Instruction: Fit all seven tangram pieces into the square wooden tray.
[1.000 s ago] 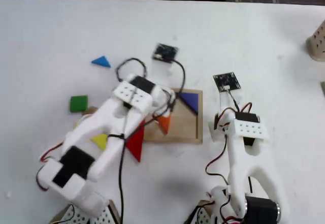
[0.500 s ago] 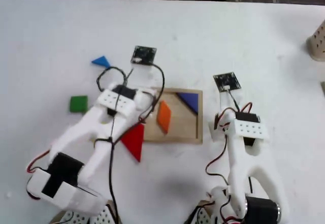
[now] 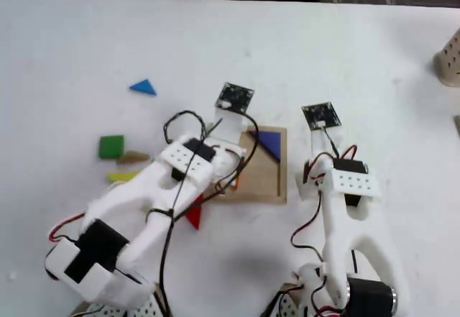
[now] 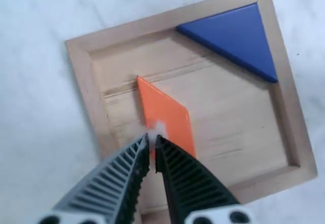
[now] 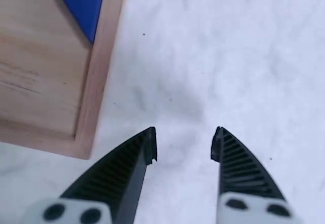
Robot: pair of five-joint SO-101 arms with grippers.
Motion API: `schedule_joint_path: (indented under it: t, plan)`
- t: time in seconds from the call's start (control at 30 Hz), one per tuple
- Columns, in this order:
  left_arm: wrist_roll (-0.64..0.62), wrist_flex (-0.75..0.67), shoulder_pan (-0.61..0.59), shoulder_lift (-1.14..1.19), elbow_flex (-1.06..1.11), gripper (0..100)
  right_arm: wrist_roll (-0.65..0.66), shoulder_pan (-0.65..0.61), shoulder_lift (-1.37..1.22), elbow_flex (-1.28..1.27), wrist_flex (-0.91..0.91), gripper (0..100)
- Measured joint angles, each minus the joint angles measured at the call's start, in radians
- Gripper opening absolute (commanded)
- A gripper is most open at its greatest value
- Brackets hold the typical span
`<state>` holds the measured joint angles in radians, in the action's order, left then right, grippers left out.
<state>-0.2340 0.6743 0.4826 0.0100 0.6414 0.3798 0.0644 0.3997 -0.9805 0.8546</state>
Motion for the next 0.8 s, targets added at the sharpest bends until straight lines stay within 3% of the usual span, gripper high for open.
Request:
schedule_joint_path:
  t: [0.57, 0.8]
  plan:
    - [0.002, 0.006, -0.074, 0.058, -0.057, 2, 0.0, 0.0, 0.0, 0.0, 0.0, 17.3]
    - [-0.005, 0.095, -0.233, -0.104, -0.066, 2, -0.011, 0.0, 0.0, 0.0, -0.02, 17.3]
